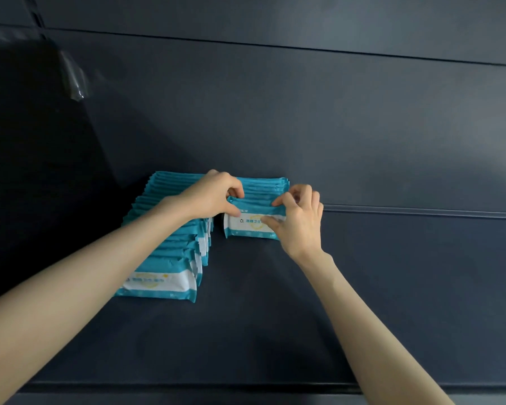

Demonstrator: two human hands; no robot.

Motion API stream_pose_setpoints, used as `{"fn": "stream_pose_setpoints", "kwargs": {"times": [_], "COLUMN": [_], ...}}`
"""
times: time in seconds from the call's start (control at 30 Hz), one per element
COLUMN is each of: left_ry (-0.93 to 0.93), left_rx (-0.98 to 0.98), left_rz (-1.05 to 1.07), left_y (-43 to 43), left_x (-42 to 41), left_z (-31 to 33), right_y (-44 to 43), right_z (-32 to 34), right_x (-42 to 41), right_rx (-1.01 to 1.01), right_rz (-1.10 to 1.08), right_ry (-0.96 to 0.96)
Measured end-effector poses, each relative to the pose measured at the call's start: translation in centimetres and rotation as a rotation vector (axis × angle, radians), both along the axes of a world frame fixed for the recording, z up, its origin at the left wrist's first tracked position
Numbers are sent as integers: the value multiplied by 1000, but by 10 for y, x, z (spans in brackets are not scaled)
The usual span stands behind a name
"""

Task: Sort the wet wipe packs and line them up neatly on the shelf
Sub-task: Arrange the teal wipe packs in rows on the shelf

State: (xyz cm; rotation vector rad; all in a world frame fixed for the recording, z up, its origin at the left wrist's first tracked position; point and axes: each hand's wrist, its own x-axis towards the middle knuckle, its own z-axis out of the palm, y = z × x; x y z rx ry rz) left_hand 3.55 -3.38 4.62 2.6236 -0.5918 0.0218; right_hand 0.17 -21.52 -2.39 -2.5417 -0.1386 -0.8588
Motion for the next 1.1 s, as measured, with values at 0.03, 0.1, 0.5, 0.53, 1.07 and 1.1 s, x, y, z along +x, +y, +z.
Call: {"fn": "stream_pose_setpoints", "kwargs": {"times": [0.03,0.1,0.5,0.53,1.07,1.1], "left_ry": [-14,-47,-216,-190,-31,-23], "left_rx": [-1,15,366,408,638,632], "left_rz": [-8,-29,-82,-95,-155,-155], "left_y": [1,2,4,4,-4,-4], "left_x": [1,3,4,5,3,2], "left_z": [-2,-3,-3,-3,2,3], "right_y": [0,-1,-5,-5,4,4], "right_z": [-1,-2,2,2,8,10], "right_x": [0,-2,0,1,4,3], "right_rx": [-9,-26,-306,-315,-444,-449], "right_rz": [-12,-11,38,34,-24,-24], "right_ry": [7,51,315,321,478,483]}}
